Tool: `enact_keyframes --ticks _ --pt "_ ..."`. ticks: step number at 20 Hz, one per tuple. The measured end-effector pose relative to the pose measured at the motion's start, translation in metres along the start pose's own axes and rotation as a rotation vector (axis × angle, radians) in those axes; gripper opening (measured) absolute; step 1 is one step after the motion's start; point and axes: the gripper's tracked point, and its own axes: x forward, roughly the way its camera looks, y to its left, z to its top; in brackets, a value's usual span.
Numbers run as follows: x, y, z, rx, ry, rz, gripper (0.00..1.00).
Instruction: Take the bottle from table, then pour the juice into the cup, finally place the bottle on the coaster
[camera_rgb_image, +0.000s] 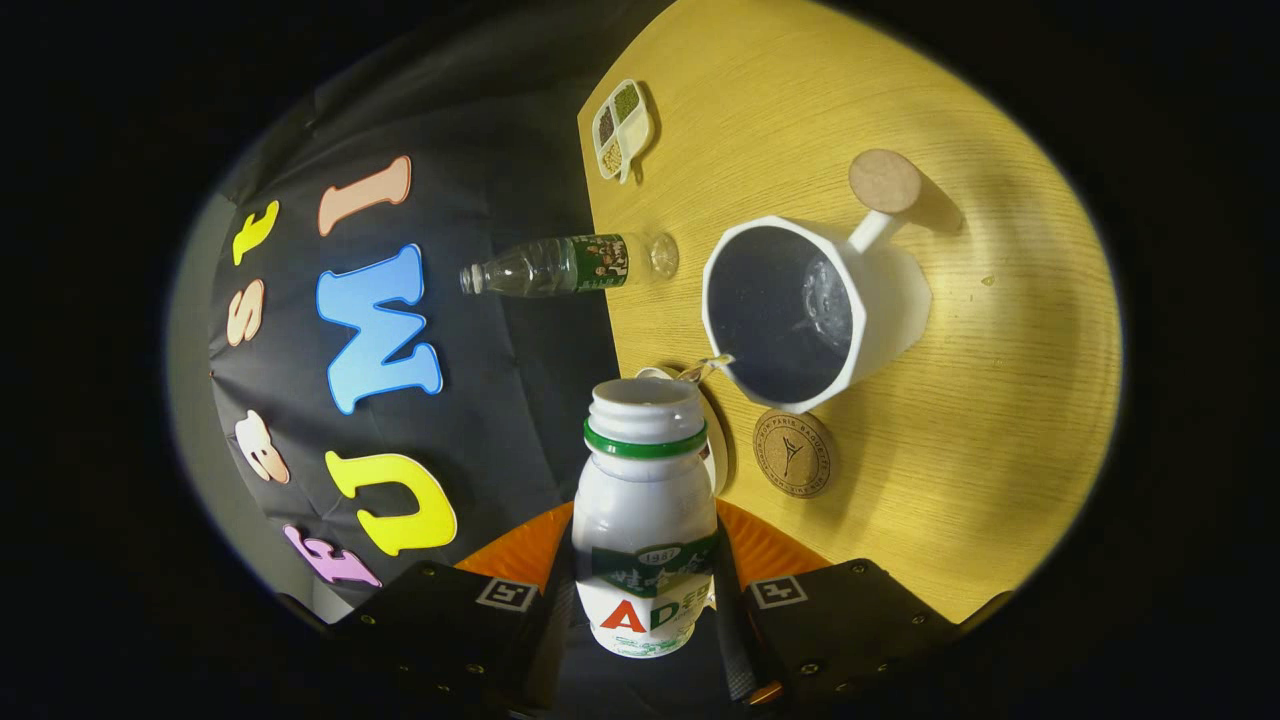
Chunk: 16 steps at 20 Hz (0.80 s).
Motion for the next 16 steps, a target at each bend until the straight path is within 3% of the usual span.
enact_keyframes --ticks 16 --pt "0.0061 0.0014 -0.0021 0.029 -0.025 0.008 0.62"
